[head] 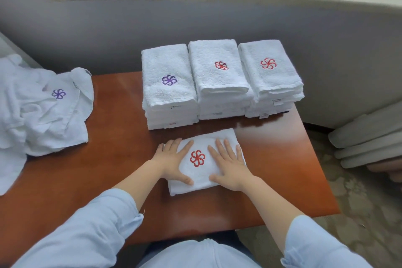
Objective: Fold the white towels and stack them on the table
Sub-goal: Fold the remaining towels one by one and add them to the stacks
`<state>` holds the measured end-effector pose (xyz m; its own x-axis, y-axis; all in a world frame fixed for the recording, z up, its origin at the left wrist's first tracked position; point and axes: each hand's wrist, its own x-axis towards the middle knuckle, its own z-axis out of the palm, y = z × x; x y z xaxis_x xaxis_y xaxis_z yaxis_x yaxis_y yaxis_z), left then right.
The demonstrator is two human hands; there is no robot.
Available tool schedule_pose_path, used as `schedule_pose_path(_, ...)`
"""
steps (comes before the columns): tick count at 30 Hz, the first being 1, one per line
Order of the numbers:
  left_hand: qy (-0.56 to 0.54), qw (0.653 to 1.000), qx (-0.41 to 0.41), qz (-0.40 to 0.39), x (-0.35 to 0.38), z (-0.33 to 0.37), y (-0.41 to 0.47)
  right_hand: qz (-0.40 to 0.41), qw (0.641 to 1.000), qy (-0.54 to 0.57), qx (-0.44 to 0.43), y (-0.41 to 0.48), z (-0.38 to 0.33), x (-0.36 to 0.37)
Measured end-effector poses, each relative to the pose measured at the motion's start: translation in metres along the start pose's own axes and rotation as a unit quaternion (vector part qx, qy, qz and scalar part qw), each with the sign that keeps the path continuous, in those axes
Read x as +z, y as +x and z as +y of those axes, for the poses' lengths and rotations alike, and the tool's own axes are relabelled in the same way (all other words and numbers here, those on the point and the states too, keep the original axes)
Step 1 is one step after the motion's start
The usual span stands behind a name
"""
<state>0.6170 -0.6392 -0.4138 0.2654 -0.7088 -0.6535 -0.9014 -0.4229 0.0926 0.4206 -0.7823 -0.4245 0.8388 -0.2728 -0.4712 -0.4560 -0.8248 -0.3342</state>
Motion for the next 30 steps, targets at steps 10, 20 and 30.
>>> schedule_pose_path(10,-0.049,0.992,-0.105,0.055,0.019,0.047,-0.019,0.153,0.987,-0.040,-0.032,-0.032,0.028,0.001)
schedule_pose_path(20,-0.319,0.946,-0.054,0.015,0.043,0.102,-0.030,0.148,0.957,0.222,0.112,-0.051,0.063,-0.001)
schedule_pose_path(30,-0.494,0.869,-0.040,0.007,0.048,0.125,-0.033,0.122,0.845,0.496,0.160,-0.063,0.076,0.002)
